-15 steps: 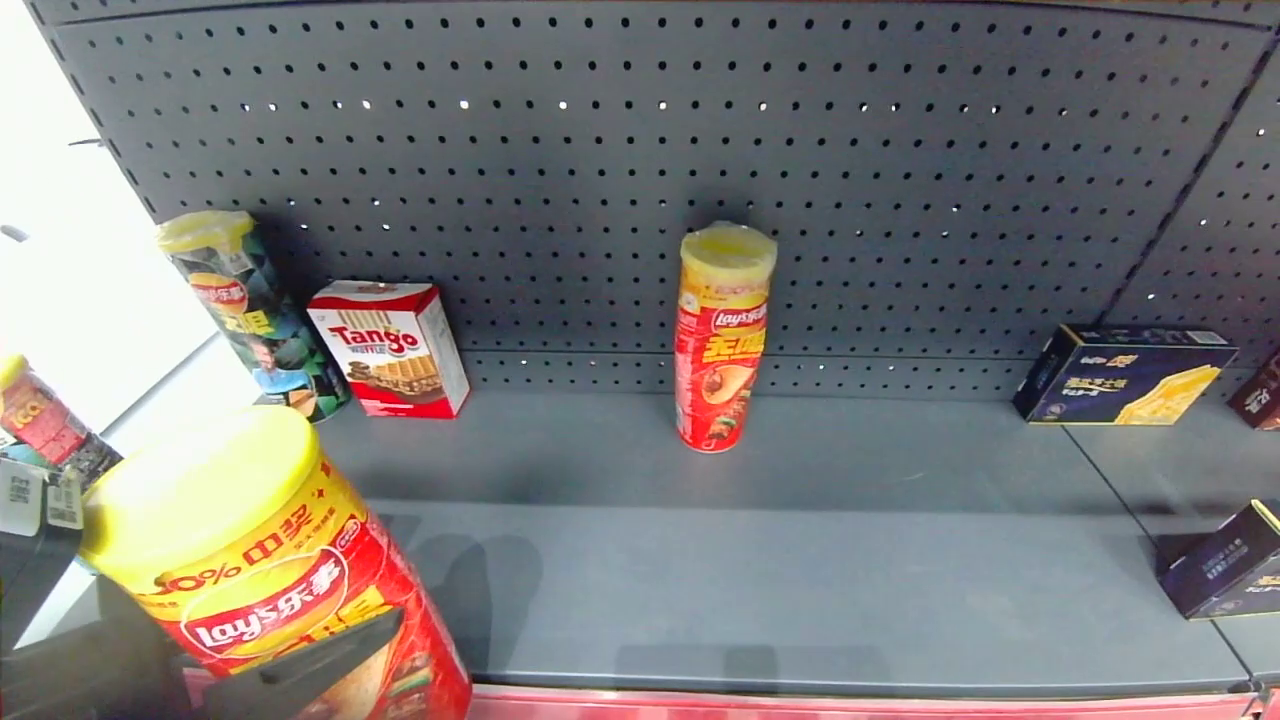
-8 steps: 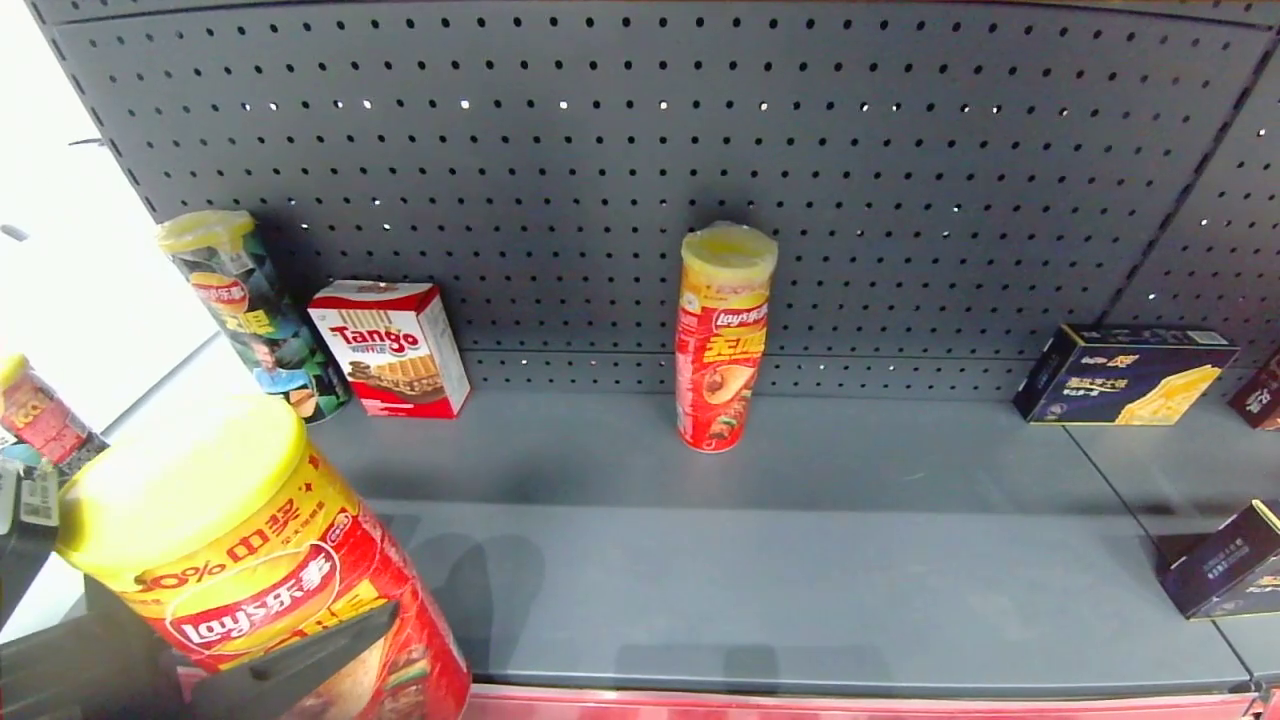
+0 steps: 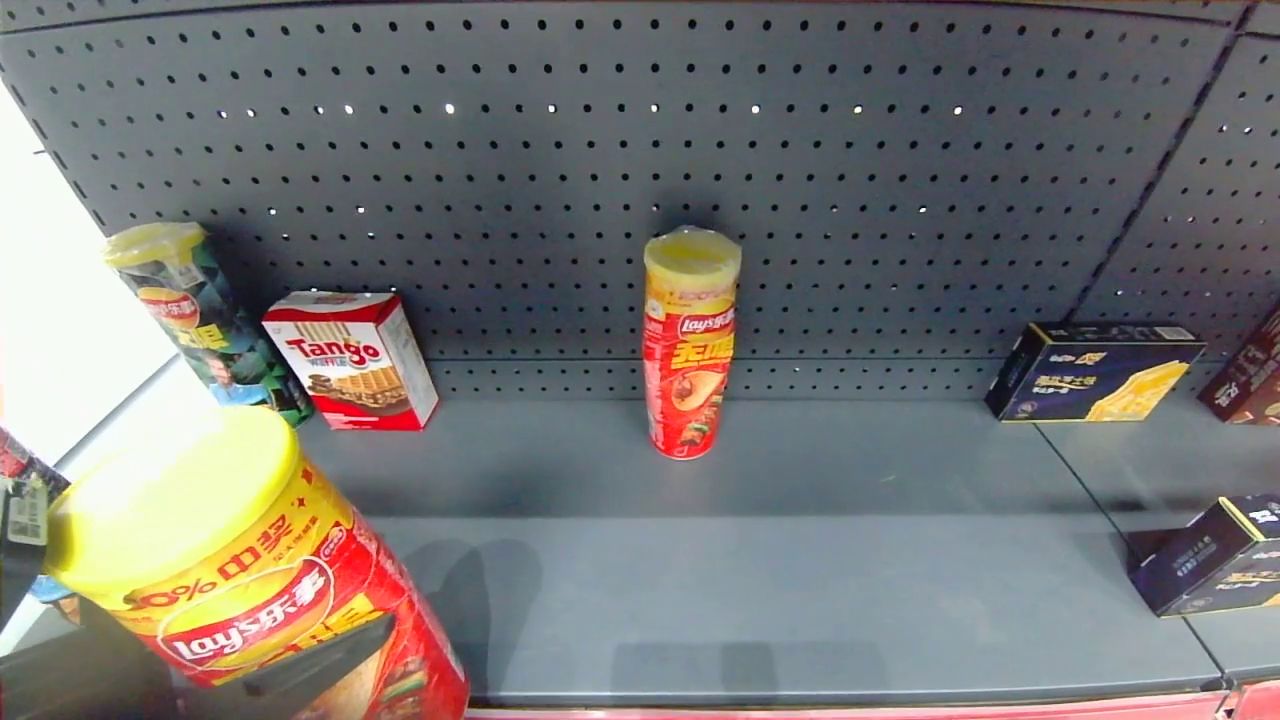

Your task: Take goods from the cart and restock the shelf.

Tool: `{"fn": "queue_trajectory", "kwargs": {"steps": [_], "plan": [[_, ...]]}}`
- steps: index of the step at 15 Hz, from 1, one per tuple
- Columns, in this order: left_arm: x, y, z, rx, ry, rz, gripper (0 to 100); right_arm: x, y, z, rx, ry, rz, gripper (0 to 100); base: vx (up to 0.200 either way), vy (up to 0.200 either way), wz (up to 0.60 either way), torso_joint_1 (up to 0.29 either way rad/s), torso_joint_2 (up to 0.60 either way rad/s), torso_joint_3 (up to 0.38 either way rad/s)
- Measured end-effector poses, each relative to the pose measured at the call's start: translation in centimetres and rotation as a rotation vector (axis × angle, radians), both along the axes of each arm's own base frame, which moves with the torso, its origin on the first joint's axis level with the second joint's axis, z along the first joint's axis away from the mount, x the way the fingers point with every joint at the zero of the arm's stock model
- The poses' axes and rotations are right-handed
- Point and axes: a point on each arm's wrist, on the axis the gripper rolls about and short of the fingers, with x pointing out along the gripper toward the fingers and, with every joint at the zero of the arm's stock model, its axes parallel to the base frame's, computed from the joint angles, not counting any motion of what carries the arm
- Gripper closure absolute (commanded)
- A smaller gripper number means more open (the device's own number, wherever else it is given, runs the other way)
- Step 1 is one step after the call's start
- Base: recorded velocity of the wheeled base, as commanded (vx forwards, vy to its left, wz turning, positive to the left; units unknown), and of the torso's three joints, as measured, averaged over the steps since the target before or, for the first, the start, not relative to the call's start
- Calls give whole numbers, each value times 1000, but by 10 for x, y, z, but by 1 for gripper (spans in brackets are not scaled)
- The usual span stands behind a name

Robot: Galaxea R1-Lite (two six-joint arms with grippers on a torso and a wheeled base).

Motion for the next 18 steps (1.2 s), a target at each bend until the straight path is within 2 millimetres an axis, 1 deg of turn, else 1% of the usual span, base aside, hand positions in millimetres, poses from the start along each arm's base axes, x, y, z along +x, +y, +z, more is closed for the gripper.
{"fn": "queue_trajectory", "kwargs": {"steps": [4,5,7,9,11,13,16,18], "plan": [[0,0,-1,2,4,3,100,-1,0,2,-25,0,17,0,0,0,0,0,0,0],[0,0,-1,2,5,3,100,-3,1,15,-27,-32,36,0,0,0,0,0,0,0],[0,0,0,0,-2,-2,100,-7,1,51,-32,-73,88,0,0,0,0,0,0,0],[-1,-1,1,1,-5,-16,100,3,2,89,-73,-69,169,0,0,0,0,0,0,0],[-1,-4,4,-5,-16,-39,100,23,3,120,-104,-60,246,0,0,0,0,0,0,0],[-1,-6,6,-6,-18,-53,100,48,6,138,-115,-14,304,0,0,0,0,0,0,0],[-2,-8,4,4,-16,-71,100,89,18,158,-114,21,421,0,0,0,0,0,0,0],[-3,-10,4,20,-30,-85,100,114,31,163,-108,53,497,0,0,0,0,0,0,0]]}}
